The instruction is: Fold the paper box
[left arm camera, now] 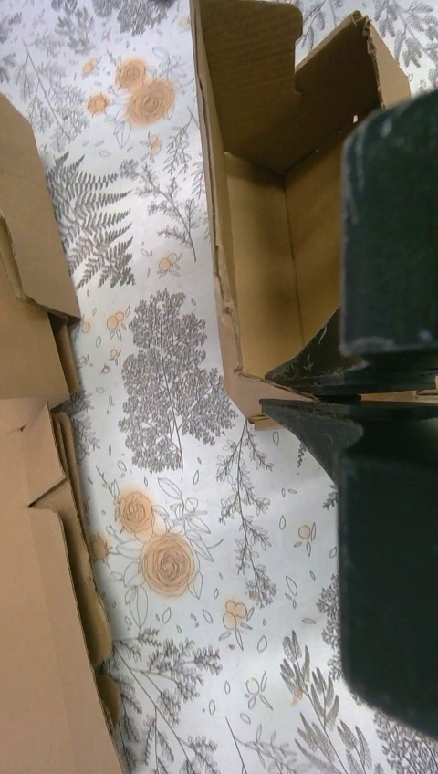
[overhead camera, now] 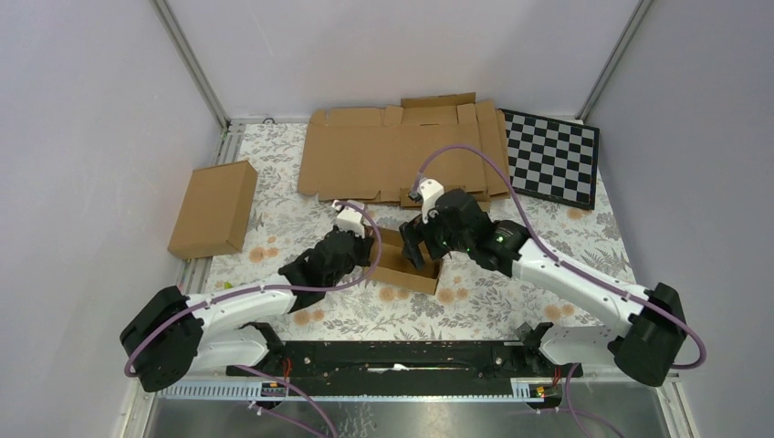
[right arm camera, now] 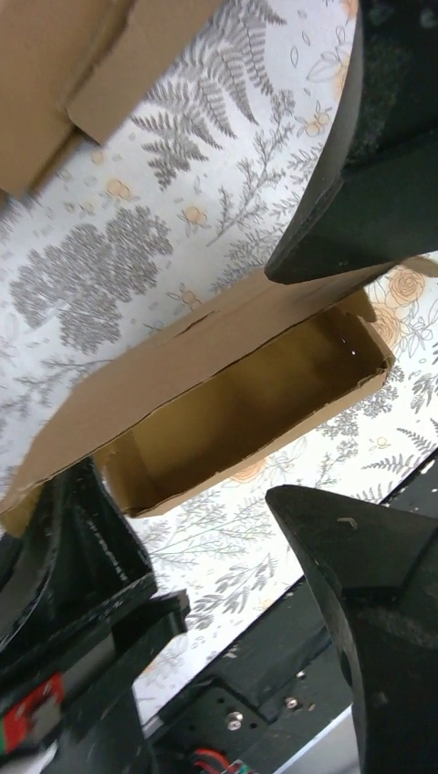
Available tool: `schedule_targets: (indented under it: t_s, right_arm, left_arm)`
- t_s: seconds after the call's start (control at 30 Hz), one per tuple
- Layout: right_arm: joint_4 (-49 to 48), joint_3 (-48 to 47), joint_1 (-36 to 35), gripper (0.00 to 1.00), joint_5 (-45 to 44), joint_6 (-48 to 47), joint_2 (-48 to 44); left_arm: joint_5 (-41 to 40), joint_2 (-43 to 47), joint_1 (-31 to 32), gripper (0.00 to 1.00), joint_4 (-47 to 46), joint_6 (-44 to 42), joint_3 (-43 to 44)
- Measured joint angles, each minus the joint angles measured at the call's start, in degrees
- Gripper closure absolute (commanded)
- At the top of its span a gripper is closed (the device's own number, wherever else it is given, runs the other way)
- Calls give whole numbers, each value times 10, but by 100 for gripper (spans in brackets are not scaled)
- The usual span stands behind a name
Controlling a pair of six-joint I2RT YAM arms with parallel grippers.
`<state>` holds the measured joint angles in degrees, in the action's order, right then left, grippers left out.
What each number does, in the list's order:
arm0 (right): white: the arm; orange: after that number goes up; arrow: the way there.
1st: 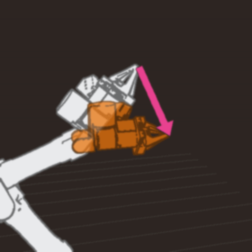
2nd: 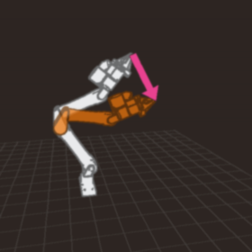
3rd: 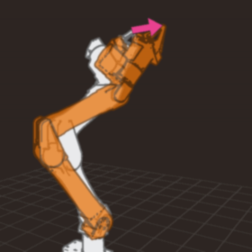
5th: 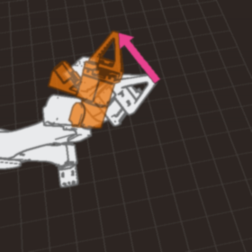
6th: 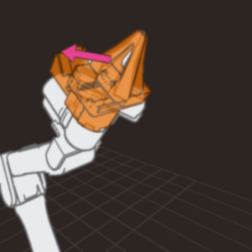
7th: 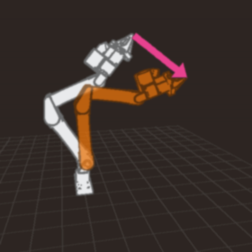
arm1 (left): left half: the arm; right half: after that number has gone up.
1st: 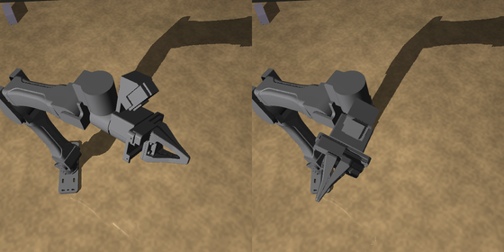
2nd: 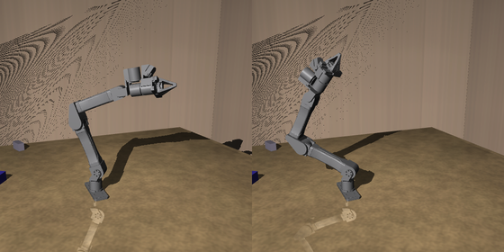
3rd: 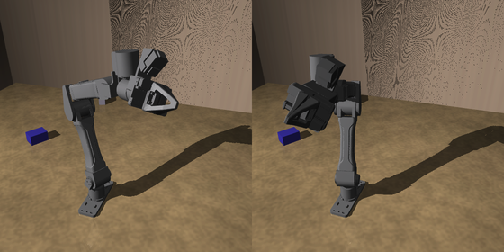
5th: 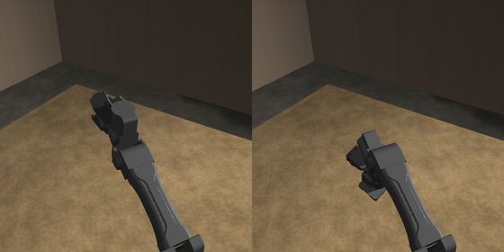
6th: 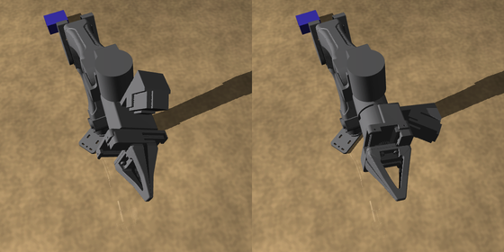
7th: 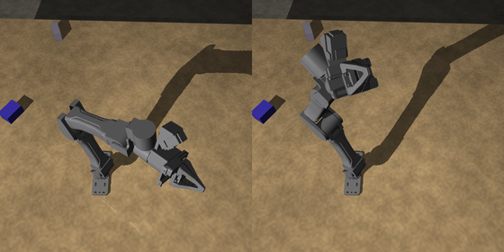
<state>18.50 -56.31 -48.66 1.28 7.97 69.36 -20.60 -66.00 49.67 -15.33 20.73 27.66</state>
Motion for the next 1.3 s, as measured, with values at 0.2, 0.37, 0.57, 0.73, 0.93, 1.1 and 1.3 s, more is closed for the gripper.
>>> schedule_targets:
  t_s: [0.2, 0.37, 0.57, 0.73, 0.93, 1.1, 1.3]
  right_arm:
    - [6, 15, 0, 30, 38, -16, 29]
    - [4, 23, 0, 37, 60, -22, 29]
    - [2, 57, -1, 39, 80, -21, 29]
    - [3, 80, -5, 56, 83, -18, 29]
    - [1, 81, -11, 62, 82, -14, 29]
    - [0, 81, -16, 67, 68, -12, 34]
    - [0, 81, -17, 68, 52, -10, 46]
  left_arm:
    - [14, 9, 14, 100, -25, -9, -25]
    - [17, 29, 26, 100, -40, 0, -57]
    - [17, 58, 28, 99, -47, 25, -82]
    - [23, 69, 28, 95, -35, 38, -84]
    - [24, 93, 28, 61, -4, 53, -84]
    - [26, 116, 29, 30, 70, 77, -66]
    - [24, 129, 29, 6, 229, 123, 33]
